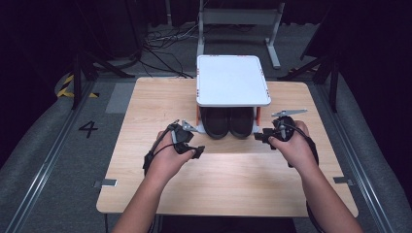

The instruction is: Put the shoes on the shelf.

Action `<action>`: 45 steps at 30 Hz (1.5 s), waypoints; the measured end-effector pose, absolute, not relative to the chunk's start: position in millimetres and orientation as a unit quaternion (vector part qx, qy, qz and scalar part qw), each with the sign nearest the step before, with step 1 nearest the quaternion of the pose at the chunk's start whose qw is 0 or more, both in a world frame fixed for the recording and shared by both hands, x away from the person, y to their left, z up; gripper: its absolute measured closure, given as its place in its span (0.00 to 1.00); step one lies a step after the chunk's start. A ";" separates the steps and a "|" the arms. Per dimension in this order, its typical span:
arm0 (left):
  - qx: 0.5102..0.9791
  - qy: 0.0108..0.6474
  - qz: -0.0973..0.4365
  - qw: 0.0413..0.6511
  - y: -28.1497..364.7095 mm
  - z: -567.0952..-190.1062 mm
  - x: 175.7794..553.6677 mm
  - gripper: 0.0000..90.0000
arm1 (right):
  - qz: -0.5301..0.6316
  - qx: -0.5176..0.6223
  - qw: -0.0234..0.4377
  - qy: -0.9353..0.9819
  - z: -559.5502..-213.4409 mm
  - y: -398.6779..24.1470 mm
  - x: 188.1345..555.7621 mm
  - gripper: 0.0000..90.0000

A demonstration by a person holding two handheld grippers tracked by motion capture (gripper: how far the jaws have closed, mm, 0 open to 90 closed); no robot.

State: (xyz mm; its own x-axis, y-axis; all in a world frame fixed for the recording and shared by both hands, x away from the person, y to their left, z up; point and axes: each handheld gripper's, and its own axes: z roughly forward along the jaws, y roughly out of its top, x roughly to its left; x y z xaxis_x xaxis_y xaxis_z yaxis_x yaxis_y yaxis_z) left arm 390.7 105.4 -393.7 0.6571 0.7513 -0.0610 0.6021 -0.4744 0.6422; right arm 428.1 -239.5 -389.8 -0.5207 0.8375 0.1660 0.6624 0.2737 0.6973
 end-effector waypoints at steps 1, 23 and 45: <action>0.848 0.398 0.119 0.331 110.0 -390.4 388.2 0.40 | 0.378 0.473 0.121 0.787 -388.0 -242.6 427.8 0.51; 0.846 0.412 0.126 0.313 207.0 -372.7 368.5 0.28 | 0.395 0.426 0.156 0.799 -368.4 -351.8 402.9 0.31; 0.839 0.468 0.110 0.256 239.2 -431.4 395.4 0.20 | 0.363 0.443 0.145 0.807 -433.2 -395.0 434.4 0.21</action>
State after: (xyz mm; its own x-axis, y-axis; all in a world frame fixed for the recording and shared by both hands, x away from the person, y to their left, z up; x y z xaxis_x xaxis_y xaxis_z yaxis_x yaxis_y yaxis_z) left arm 395.4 239.2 -431.4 0.5386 0.8408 -0.0545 0.7282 -0.4320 0.5321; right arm 434.4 -395.0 -433.2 -0.5654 0.8200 0.0883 0.6104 0.3440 0.7135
